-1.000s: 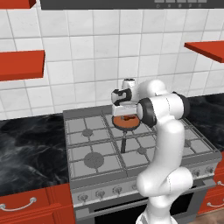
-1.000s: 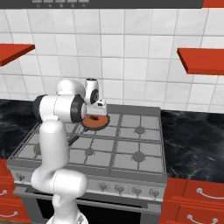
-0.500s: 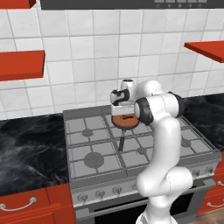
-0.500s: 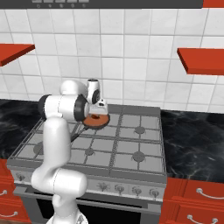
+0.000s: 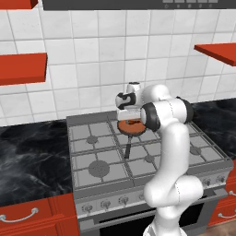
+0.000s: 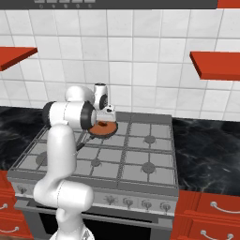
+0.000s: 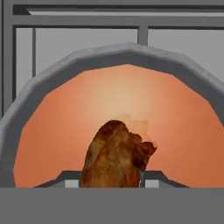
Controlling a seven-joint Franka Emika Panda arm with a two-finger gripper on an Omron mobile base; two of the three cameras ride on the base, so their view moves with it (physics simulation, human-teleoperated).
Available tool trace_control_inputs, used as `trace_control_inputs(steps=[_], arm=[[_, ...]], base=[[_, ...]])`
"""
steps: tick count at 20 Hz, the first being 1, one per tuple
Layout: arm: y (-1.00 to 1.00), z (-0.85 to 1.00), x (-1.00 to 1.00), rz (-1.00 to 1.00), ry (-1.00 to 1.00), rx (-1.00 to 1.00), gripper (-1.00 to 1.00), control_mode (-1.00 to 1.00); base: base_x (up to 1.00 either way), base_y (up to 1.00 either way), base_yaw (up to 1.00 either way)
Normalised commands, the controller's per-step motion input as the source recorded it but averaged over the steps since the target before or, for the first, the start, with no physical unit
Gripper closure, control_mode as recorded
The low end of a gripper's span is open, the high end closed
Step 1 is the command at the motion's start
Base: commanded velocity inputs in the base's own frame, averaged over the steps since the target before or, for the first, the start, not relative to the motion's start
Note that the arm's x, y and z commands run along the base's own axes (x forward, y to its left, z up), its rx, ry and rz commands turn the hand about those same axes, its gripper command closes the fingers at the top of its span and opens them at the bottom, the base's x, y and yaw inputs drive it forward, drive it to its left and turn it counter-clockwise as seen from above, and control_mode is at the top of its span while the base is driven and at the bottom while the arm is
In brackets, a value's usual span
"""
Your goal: Retrieve the chicken drumstick from the fridge and place it on the saucepan with marinade on the stove.
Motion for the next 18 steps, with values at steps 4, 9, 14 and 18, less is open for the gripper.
trace_control_inputs(steps=[4, 9, 14, 18], arm=[[0.00, 0.00, 0.00, 0.00, 0.00, 0.00, -1.00, -1.00], [0.00, 0.00, 0.00, 0.00, 0.00, 0.00, -1.00, -1.00], [0.00, 0.02, -0.02, 0.00, 0.00, 0.00, -1.00, -1.00], [0.00, 0.08, -0.18, 0.00, -0.05, 0.00, -1.00, -1.00]], base=[[0.00, 0.00, 0.00], [0.00, 0.00, 0.00], [0.00, 0.00, 0.00], [0.00, 0.00, 0.00]])
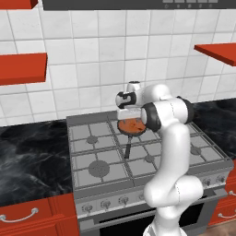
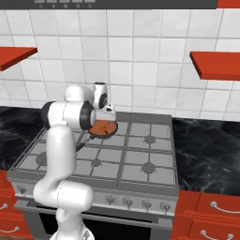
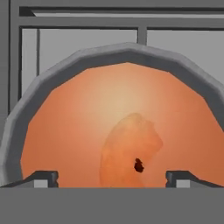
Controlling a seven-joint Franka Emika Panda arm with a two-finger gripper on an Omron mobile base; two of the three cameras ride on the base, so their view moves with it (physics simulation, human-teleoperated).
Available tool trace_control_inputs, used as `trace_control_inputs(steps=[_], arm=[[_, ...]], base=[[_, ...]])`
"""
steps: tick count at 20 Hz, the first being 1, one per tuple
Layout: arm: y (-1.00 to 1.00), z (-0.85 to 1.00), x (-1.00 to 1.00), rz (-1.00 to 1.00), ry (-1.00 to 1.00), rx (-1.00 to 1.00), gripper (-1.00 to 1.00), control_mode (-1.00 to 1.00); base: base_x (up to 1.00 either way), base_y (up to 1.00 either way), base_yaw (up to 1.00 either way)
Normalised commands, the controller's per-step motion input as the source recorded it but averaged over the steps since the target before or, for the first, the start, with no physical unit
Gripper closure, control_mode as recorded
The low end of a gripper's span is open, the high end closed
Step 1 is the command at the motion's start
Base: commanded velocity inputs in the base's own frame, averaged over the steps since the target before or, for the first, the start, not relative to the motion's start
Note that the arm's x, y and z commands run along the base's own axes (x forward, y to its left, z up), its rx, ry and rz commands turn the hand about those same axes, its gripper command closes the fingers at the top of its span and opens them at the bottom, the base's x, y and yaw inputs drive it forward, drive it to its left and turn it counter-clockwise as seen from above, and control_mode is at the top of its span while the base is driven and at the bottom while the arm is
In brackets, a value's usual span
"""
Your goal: Retrieve the chicken drumstick from the fridge and place it on the saucepan with marinade on the stove.
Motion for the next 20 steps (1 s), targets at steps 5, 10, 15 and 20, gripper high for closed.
trace_control_inputs(steps=[5, 10, 15, 20], arm=[[0.00, 0.20, -0.08, 0.00, -0.03, 0.00, -1.00, -1.00], [0.00, 0.68, -0.44, 0.02, -0.06, 0.00, -1.00, -1.00], [0.00, 0.74, -0.77, 0.00, -0.14, 0.00, -1.00, -1.00], [0.00, 0.74, -0.88, 0.00, -0.14, 0.00, -1.00, -1.00]], base=[[0.00, 0.00, 0.00], [0.00, 0.00, 0.00], [0.00, 0.00, 0.00], [0.00, 0.00, 0.00]])
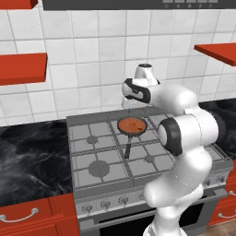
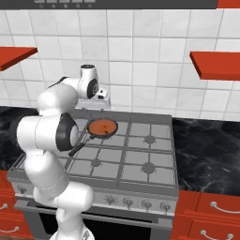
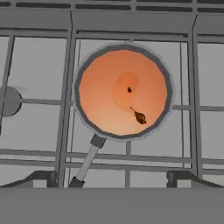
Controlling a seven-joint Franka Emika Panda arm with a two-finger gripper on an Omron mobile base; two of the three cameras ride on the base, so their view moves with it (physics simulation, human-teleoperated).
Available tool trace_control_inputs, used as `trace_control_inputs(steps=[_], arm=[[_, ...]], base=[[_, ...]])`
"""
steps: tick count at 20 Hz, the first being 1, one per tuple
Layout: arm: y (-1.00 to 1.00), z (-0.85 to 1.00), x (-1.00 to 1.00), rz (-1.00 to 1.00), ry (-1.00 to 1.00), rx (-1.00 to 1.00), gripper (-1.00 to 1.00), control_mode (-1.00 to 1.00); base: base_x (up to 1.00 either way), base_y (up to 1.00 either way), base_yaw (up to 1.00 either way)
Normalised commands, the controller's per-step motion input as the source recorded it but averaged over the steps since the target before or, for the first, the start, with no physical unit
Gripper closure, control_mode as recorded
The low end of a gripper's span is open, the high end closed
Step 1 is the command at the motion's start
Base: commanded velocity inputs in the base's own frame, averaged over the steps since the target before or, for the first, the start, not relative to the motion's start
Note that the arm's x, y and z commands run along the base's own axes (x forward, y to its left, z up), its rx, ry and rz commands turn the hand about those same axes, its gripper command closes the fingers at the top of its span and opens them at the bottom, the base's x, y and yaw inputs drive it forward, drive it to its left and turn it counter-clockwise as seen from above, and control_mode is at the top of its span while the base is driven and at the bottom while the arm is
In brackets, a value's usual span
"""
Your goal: Retrieve the chicken drumstick from the fridge and place it on the saucepan with marinade on the stove.
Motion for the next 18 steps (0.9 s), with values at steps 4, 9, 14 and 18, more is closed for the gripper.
trace_control_inputs(steps=[4, 9, 14, 18], arm=[[0.00, 0.68, -0.93, 0.00, -0.16, 0.00, -1.00, -1.00], [-0.07, 0.45, -0.72, 0.02, -0.04, 0.00, -1.00, -1.00], [-0.10, 0.22, -0.62, 0.01, 0.00, 0.00, -1.00, -1.00], [0.00, 0.35, -0.54, 0.00, 0.00, 0.00, -1.00, -1.00]], base=[[0.00, 0.00, 0.00], [0.00, 0.00, 0.00], [0.00, 0.00, 0.00], [0.00, 0.00, 0.00]])
